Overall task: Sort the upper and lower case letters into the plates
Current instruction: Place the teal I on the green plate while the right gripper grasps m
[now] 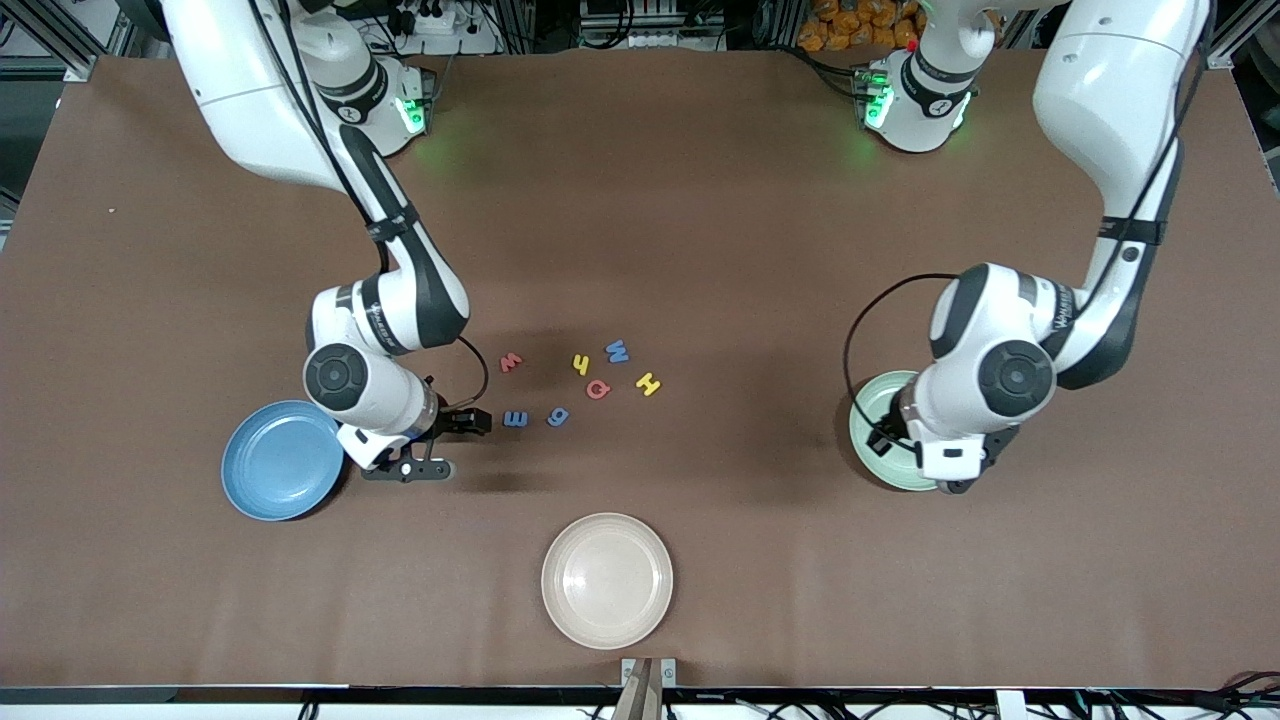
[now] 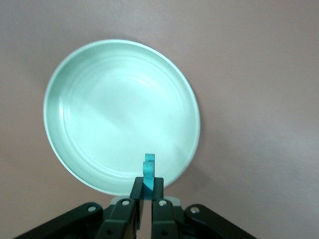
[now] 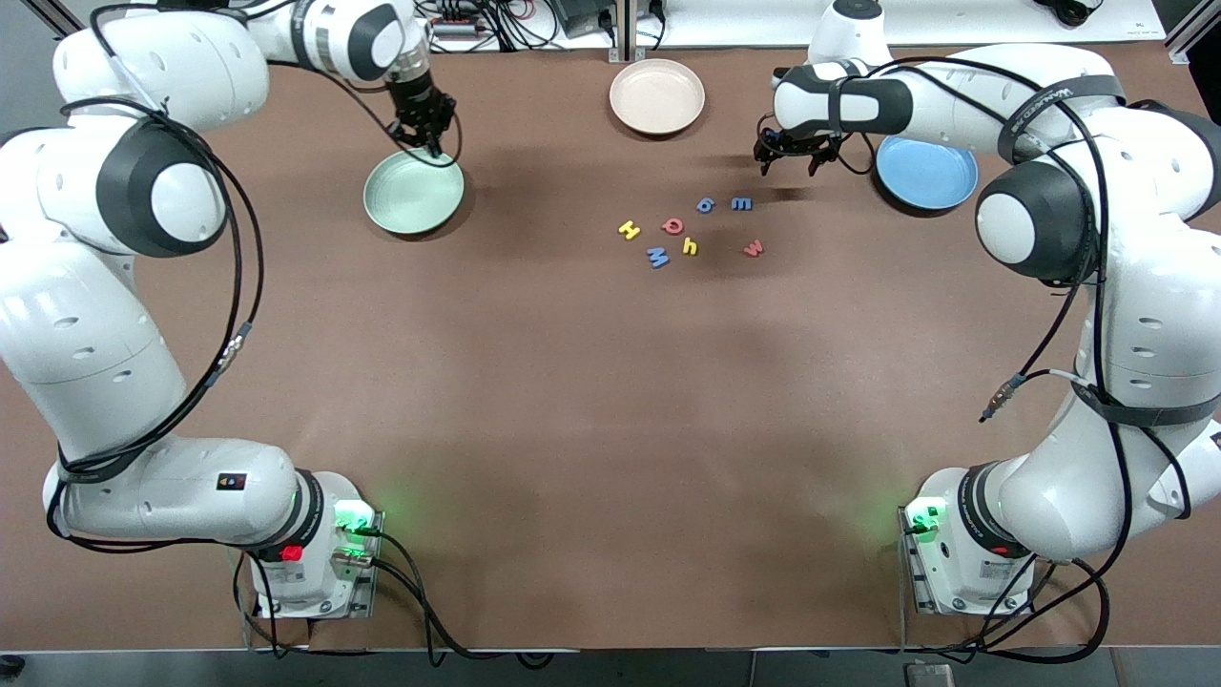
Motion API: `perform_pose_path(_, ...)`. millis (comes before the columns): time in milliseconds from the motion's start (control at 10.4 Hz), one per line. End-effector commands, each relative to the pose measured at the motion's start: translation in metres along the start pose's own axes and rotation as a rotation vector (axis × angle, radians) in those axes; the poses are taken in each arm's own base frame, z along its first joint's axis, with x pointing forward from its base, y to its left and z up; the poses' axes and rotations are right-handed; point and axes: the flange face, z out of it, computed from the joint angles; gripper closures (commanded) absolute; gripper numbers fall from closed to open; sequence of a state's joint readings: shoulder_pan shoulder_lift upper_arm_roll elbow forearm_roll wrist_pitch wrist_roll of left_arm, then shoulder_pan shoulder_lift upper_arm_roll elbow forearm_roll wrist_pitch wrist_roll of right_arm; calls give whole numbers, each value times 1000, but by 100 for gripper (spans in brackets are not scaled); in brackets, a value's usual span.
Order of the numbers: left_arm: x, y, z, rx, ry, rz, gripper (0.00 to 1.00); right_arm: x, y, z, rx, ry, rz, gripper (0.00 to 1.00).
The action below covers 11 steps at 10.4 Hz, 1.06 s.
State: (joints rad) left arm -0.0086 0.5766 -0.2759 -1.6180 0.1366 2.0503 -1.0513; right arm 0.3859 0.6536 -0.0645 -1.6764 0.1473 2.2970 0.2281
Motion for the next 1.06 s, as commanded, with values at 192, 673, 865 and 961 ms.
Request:
perform_pose_path(192, -2, -32, -8, 76, 61, 119, 0, -8, -53, 23, 12, 42, 74, 0)
perform_pose_path(673, -15, -59, -146, 29, 171, 308, 0, -19, -64, 45, -23, 14, 171, 0)
perform_pose_path(865, -16, -67, -184, 7, 175, 411, 0, -22, -66, 51, -27, 9, 189, 0)
perform_pose_path(961, -20, -66, -195, -19, 170, 440, 0, -27, -74, 57, -32, 2, 176, 0)
